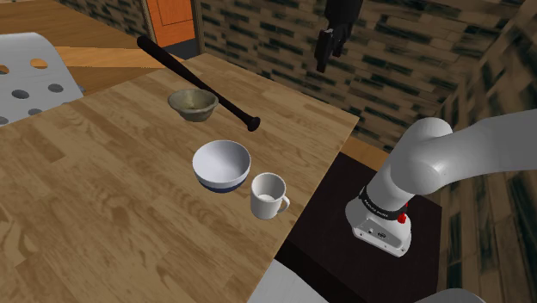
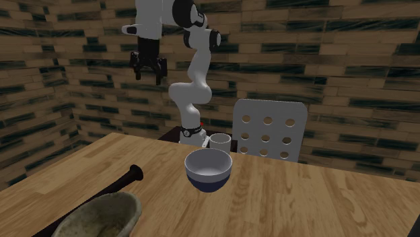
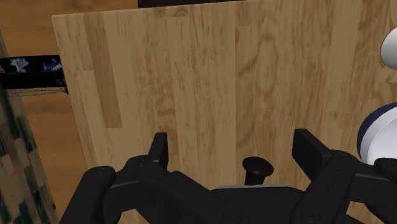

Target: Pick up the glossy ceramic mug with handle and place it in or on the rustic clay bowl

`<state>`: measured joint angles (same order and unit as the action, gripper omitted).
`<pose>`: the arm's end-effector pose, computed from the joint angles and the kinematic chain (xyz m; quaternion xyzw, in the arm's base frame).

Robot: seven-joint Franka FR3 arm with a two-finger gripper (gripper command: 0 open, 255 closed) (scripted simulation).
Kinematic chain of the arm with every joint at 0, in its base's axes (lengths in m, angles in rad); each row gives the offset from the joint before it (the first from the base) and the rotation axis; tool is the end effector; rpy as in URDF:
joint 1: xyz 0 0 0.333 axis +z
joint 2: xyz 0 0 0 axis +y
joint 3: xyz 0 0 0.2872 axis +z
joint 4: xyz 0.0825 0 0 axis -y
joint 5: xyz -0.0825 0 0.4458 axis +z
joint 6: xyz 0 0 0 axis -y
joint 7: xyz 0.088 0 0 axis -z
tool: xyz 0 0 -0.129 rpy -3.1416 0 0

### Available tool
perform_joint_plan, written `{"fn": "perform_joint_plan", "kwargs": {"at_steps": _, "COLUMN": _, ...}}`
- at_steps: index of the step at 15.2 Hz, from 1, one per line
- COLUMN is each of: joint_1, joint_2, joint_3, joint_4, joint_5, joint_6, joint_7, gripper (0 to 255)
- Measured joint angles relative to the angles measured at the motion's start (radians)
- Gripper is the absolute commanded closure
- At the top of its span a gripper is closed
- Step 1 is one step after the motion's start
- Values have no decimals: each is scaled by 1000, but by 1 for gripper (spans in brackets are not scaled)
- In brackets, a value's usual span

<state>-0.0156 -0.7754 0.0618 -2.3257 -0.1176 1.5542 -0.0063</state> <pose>0.3906 0.0057 0.5598 0.9966 0.0163 0.0024 0.0803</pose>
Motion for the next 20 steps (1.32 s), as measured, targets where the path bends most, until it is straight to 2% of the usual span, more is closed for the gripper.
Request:
{"fn": "perform_joint_plan", "kwargs": {"at_steps": 6, "joint_1": 38, "joint_2": -15, "joint_3": 40, "joint_4": -87, "joint_5": 64, "joint_6": 64, "joint_7": 44, "gripper": 0}}
{"fn": "perform_joint_plan", "kwargs": {"at_steps": 8, "joint_1": 60, "joint_2": -37, "joint_3": 61, "joint_4": -156, "joint_5": 98, "joint_6": 110, "joint_7": 65, "gripper": 0}}
{"fn": "perform_joint_plan", "kwargs": {"at_steps": 15, "joint_1": 144, "joint_2": -20, "joint_3": 147, "joint_4": -291, "joint_5": 223, "joint_6": 263, "joint_7": 138, "gripper": 0}}
{"fn": "perform_joint_plan", "kwargs": {"at_steps": 20, "joint_1": 212, "joint_2": 23, "joint_3": 217, "joint_4": -358, "joint_5": 319, "joint_6": 382, "joint_7": 188, "gripper": 0}}
